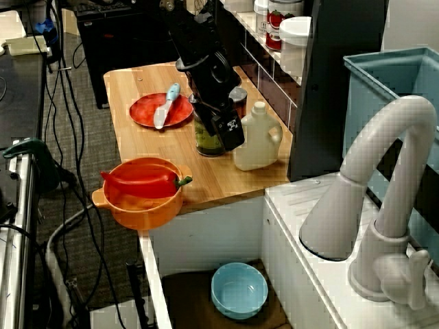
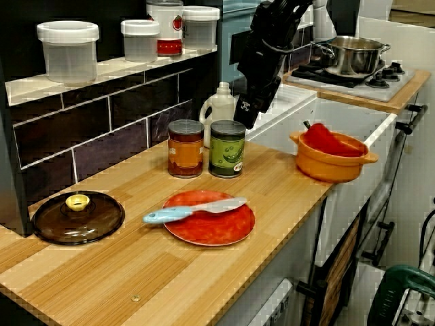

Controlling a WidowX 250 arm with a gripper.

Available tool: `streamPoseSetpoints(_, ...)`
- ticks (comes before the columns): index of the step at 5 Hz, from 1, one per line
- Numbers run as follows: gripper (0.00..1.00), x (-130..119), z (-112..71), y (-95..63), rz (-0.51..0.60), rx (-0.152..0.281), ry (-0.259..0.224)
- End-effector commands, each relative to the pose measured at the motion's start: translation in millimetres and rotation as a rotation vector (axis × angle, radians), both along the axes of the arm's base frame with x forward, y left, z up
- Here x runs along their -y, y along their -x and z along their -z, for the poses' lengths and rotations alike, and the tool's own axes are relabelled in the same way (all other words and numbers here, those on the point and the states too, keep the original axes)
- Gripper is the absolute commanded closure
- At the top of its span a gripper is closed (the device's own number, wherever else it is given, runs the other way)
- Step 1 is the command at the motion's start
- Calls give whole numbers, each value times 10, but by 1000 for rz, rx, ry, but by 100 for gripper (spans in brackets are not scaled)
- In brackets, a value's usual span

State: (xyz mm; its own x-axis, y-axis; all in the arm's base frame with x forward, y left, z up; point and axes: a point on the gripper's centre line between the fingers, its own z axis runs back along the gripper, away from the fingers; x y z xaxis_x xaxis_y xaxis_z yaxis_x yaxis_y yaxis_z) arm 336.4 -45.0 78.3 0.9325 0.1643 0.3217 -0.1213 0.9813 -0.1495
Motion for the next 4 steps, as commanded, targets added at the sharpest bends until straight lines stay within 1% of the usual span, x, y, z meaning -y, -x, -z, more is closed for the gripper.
streamPoseSetpoints(1,0,0,0,0,0,0,0)
streamPoseSetpoints(2,0,36,-90,11,18,-15,13)
streamPoseSetpoints(3,0,61,-238,56,35,-17,45)
streamPoseSetpoints(4,0,97,-332,37,47,-12,61)
